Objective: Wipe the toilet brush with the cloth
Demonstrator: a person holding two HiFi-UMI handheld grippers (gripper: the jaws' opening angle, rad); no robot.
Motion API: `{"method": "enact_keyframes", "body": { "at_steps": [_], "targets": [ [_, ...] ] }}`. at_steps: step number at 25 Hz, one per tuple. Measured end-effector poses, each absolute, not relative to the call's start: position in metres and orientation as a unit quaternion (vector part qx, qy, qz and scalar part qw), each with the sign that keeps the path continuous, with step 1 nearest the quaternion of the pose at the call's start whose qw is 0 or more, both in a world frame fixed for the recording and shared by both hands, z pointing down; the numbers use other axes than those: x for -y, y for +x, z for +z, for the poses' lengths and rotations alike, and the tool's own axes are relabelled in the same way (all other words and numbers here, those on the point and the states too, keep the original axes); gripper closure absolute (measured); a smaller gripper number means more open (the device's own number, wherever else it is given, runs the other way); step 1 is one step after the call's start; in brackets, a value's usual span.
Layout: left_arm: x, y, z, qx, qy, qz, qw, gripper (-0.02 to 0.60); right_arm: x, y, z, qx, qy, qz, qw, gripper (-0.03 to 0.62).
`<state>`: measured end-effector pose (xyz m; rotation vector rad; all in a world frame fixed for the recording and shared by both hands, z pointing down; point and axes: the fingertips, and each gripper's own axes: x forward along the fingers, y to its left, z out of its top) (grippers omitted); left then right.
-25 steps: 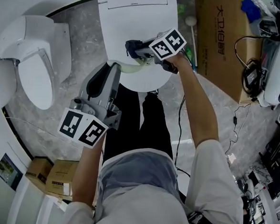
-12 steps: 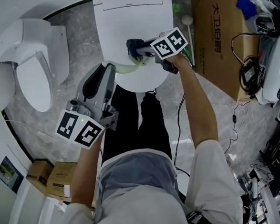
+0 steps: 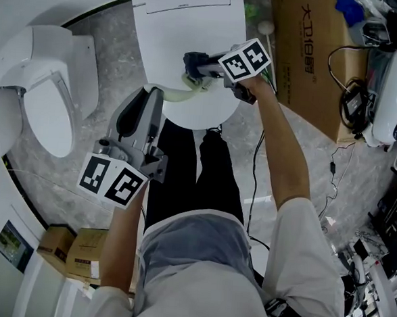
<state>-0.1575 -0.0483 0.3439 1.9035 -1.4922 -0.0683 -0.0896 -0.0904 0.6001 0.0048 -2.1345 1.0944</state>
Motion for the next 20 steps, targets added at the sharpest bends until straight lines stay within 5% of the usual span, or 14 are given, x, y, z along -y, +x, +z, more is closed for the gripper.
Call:
{"method": "enact_keyframes", "body": {
  "at_steps": [20],
  "targets": [
    [0.047, -0.158, 0.344, 0.587, 0.729, -0.028, 0.351, 0.581, 0.101, -0.061, 0.601, 0.816, 0.06, 0.486, 0.305, 0.503]
  ]
}}
